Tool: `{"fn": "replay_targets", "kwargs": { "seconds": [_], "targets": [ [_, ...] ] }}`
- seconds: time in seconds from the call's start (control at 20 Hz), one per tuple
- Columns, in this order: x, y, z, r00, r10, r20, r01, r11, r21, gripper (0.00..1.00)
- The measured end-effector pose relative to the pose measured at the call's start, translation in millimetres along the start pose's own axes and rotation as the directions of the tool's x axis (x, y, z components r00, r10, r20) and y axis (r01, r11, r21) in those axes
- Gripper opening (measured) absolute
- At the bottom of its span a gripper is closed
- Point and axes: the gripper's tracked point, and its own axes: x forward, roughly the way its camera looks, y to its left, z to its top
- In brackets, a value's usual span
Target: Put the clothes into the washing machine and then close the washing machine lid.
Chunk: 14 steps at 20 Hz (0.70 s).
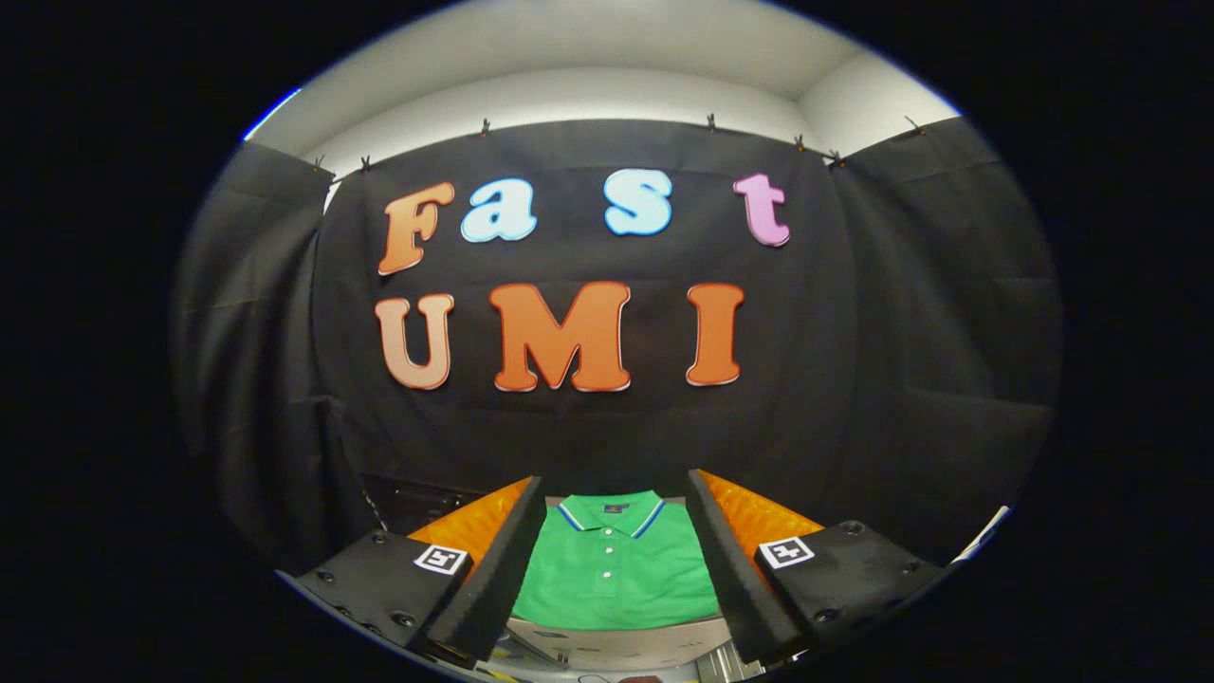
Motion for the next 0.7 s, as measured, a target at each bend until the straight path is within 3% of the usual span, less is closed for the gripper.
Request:
{"fn": "replay_targets", "kwargs": {
  "seconds": [0.15, 0.25, 0.45, 0.7],
  "targets": [
    [50.4, 4.7, -14.9, 0.986, 0.038, -0.161, -0.042, 0.999, -0.020, 0.96],
    [80.9, 11.1, -37.1, 0.956, 0.058, -0.286, -0.064, 0.998, -0.009, 0.97],
    [121.8, 21.5, -97.3, 0.837, 0.097, -0.539, -0.105, 0.994, 0.015, 0.97],
    [153.0, 20.3, -142.6, 0.716, 0.064, -0.695, -0.077, 0.997, 0.013, 0.97]
  ]
}}
